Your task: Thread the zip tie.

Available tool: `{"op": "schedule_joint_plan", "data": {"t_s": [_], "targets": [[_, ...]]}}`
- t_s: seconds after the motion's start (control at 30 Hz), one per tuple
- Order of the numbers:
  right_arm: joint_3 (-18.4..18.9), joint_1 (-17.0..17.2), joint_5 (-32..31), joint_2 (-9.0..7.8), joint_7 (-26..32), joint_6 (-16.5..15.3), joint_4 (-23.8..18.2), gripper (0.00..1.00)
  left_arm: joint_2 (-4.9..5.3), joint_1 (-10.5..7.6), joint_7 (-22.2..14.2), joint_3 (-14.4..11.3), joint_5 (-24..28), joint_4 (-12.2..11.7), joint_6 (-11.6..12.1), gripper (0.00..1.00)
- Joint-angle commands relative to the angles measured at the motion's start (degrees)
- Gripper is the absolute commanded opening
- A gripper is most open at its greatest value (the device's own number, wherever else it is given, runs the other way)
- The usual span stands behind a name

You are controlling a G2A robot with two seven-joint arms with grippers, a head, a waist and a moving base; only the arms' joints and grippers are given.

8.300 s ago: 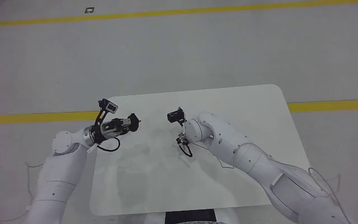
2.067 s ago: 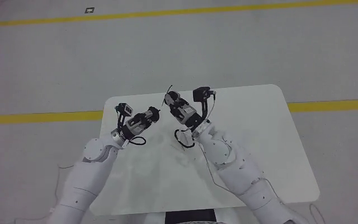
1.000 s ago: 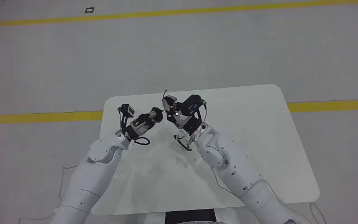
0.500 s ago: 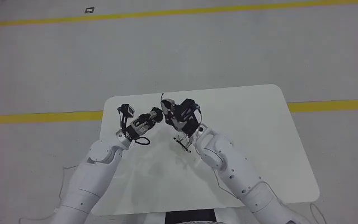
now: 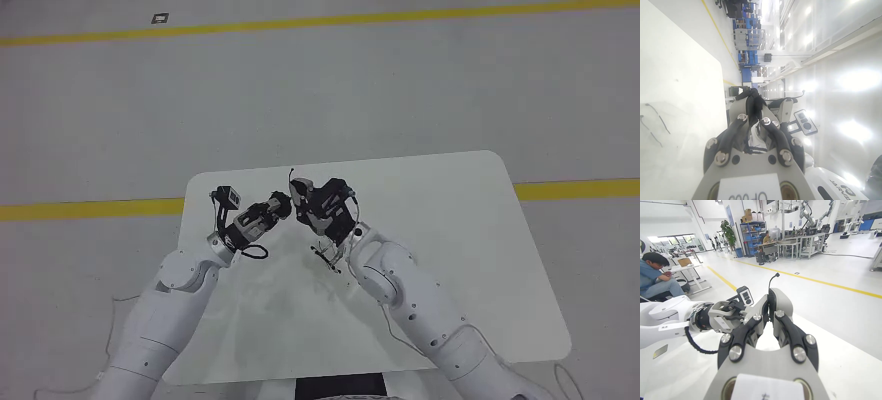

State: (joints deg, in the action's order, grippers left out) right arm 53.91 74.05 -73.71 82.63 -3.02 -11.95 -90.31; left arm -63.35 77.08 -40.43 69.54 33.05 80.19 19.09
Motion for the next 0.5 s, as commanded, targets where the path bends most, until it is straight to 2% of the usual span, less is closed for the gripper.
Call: {"op": "schedule_joint_plan", "data": {"t_s": [0.0,0.47], "targets": [[-0.2,-0.2,0.0,0.05,0.0,0.0,0.2,0.0,0.0,0.0,0.0,0.0,0.0,0.0,0.0,0.0],[-0.6,-1.1,0.3,0.23,0.4,-0.2,1.4,0.0,0.0,0.0,0.0,0.0,0.0,0.0,0.0,0.0]]}}
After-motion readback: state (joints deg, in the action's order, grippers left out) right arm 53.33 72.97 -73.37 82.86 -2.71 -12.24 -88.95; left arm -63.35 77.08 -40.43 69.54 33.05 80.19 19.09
